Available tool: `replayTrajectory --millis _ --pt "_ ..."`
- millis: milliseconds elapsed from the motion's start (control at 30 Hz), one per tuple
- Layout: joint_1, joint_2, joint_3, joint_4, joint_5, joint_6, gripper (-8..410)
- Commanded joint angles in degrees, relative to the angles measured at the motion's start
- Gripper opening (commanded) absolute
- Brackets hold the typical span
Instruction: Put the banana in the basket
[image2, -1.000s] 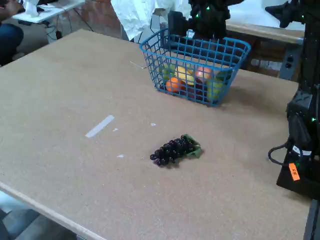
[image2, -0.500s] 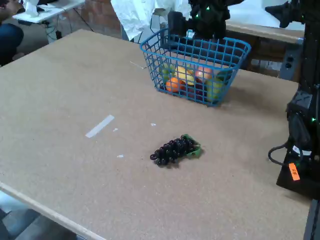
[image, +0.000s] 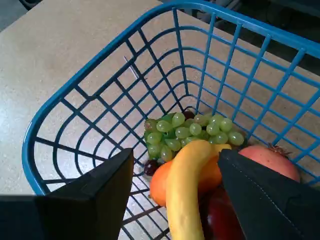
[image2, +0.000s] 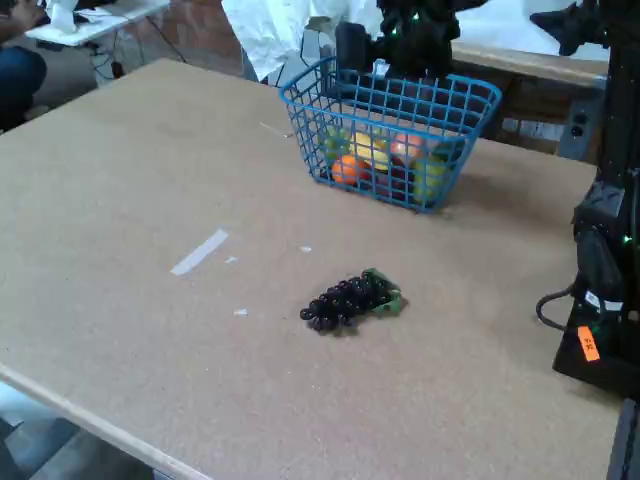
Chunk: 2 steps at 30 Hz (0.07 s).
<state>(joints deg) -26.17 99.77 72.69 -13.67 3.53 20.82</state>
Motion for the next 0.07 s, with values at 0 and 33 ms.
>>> replayTrajectory --millis 0,33 --pt "0.0 0.0 0.0 0.1 -0.1 0.0 234" --pt "0.0 0.0 0.0 0.2 -0.1 0.0 234"
